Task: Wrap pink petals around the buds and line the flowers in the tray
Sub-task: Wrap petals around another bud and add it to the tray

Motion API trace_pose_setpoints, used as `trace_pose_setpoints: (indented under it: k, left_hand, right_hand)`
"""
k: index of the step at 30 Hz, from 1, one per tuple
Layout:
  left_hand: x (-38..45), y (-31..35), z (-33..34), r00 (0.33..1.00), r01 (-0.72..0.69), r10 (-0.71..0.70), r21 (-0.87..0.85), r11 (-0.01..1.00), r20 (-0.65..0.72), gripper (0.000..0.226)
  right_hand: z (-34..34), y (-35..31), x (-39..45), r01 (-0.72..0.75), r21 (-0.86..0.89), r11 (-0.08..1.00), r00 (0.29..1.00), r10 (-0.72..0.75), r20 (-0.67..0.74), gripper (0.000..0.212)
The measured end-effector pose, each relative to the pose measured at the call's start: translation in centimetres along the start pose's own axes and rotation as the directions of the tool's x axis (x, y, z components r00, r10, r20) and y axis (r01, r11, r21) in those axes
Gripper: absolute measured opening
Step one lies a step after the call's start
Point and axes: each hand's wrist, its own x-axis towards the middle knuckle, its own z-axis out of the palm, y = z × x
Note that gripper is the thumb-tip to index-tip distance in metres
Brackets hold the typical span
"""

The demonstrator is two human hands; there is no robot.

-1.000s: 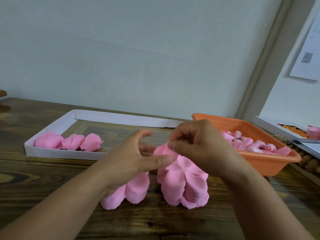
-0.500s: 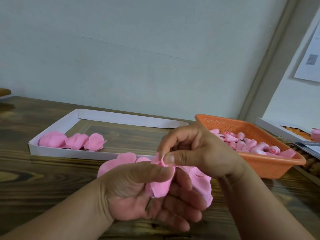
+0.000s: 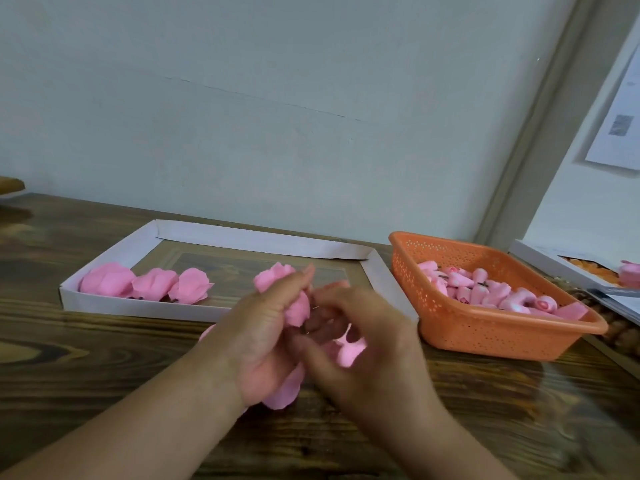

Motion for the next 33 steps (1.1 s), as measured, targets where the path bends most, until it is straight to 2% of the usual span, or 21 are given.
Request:
trace_pose_setpoints:
  k: [3, 5, 8, 12, 14, 16, 17, 19, 21, 24, 26, 28, 30, 31, 33]
  left_hand:
    - [0.2, -0.4, 0.0, 0.998, 0.059, -0.061, -0.087, 0.994, -0.021, 0.018]
    - [0.4, -0.5, 0.1, 0.997, 0.064, -0.069, -0.119, 0.991, -0.041, 0.020]
    - [0.5, -0.5, 0.4, 0.998, 0.006, -0.012, -0.096, 0.995, -0.062, 0.028]
    - [0.6, -0.8, 1.3, 0.997, -0.010, 0.006, -0.052, 0.999, -0.081, 0.065]
    - [0.9, -1.0, 1.4, 0.995, -0.021, 0.013, -0.080, 0.997, -0.099, 0.058]
    - [1.2, -1.1, 1.5, 0.991, -0.048, 0.039, -0.067, 0.997, -0.129, 0.035]
    - [1.4, -1.0, 1.5, 0.989, -0.054, 0.046, -0.053, 0.997, -0.138, 0.031]
    - [1.6, -0.9, 1.3, 0.991, -0.051, 0.048, -0.022, 0.998, -0.122, 0.031]
    - [1.6, -0.7, 1.1, 0.994, -0.065, 0.066, 0.006, 0.998, -0.088, 0.024]
    - [1.8, -0.5, 0.7, 0.994, -0.093, 0.099, 0.111, 0.989, -0.047, 0.020]
    - [1.7, -0.5, 0.6, 0.996, -0.084, 0.090, 0.231, 0.969, -0.016, 0.022]
    - [1.5, -0.3, 0.7, 0.997, -0.076, 0.079, 0.305, 0.949, 0.002, 0.051]
    - [1.6, 0.0, 0.4, 0.997, -0.074, 0.074, 0.356, 0.932, 0.013, 0.073]
    - [1.5, 0.1, 0.4, 0.998, -0.067, 0.065, 0.381, 0.922, 0.019, 0.068]
    - [1.5, 0.4, 0.4, 0.999, -0.026, 0.038, 0.413, 0.910, -0.021, 0.041]
  right_hand:
    - [1.2, 0.2, -0.1, 0.163, -0.334, 0.928, 0.981, -0.189, -0.045, 0.017]
    - [1.6, 0.2, 0.0, 0.201, -0.409, 0.890, 0.960, -0.263, -0.100, 0.013]
    - [1.8, 0.1, 0.0, 0.125, -0.360, 0.925, 0.966, -0.196, -0.168, 0.014]
    - [2.0, -0.2, 0.3, 0.052, -0.301, 0.952, 0.970, -0.119, -0.210, 0.009]
    - [2.0, -0.2, 0.4, -0.014, -0.245, 0.969, 0.975, -0.041, -0.217, 0.006]
    - [1.9, -0.3, 0.6, -0.143, -0.097, 0.985, 0.974, 0.122, -0.191, 0.006]
    - [1.8, -0.3, 0.6, -0.221, 0.006, 0.975, 0.964, 0.219, -0.153, 0.007]
    - [1.7, -0.4, 0.9, -0.354, 0.250, 0.901, 0.923, 0.379, -0.059, 0.006]
    - [1.3, -0.6, 1.2, -0.428, 0.459, 0.778, 0.882, 0.470, 0.025, 0.015]
    - [0.7, -0.5, 1.6, -0.528, 0.649, 0.549, 0.807, 0.562, 0.182, 0.020]
    - [0.5, -0.4, 1.8, -0.625, 0.684, 0.375, 0.723, 0.609, 0.326, 0.025]
    - [0.4, -0.3, 1.9, -0.694, 0.682, 0.231, 0.647, 0.617, 0.449, 0.028]
    - [0.6, -0.3, 2.0, -0.714, 0.683, 0.155, 0.619, 0.596, 0.512, 0.026]
    - [0.7, -0.3, 2.0, -0.716, 0.685, 0.136, 0.616, 0.585, 0.528, 0.026]
    - [0.9, -0.3, 2.0, -0.722, 0.677, 0.144, 0.621, 0.568, 0.541, 0.024]
